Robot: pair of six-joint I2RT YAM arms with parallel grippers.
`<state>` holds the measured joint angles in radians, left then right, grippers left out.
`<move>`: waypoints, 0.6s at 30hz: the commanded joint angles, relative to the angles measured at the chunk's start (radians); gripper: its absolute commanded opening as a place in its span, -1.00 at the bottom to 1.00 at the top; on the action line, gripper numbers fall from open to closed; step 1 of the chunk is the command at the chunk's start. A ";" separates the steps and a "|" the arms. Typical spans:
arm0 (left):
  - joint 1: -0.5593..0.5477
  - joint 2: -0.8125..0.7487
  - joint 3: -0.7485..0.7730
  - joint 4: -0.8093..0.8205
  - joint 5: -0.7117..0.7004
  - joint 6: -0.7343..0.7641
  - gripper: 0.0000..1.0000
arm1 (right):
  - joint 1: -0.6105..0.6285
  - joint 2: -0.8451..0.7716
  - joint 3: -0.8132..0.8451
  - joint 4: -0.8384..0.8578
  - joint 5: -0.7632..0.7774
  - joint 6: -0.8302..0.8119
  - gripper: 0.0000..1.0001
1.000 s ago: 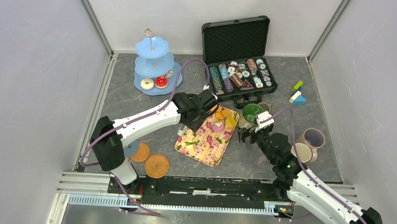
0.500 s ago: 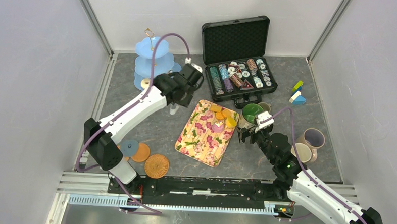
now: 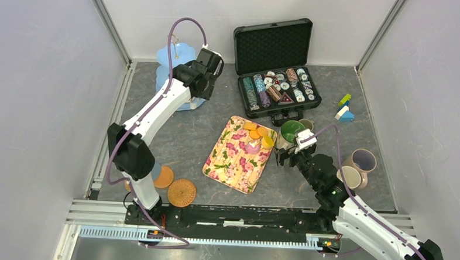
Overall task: Serve the afternoon tea
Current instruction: Place the desert on the desert table.
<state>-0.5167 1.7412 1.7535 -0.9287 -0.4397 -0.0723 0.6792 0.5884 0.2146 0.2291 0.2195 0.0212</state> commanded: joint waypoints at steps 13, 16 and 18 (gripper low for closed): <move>0.069 0.121 0.085 0.173 -0.064 0.019 -0.07 | 0.005 0.009 0.015 0.027 0.015 -0.005 0.96; 0.078 0.131 0.092 0.174 -0.066 0.019 -0.07 | 0.005 0.009 0.015 0.026 0.015 -0.004 0.96; 0.085 0.137 0.090 0.174 -0.070 0.019 -0.07 | 0.005 0.010 0.014 0.025 0.014 -0.005 0.96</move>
<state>-0.4442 1.8687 1.7943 -0.8204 -0.4709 -0.0696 0.6792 0.5976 0.2146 0.2283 0.2207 0.0208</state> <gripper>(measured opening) 0.556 0.978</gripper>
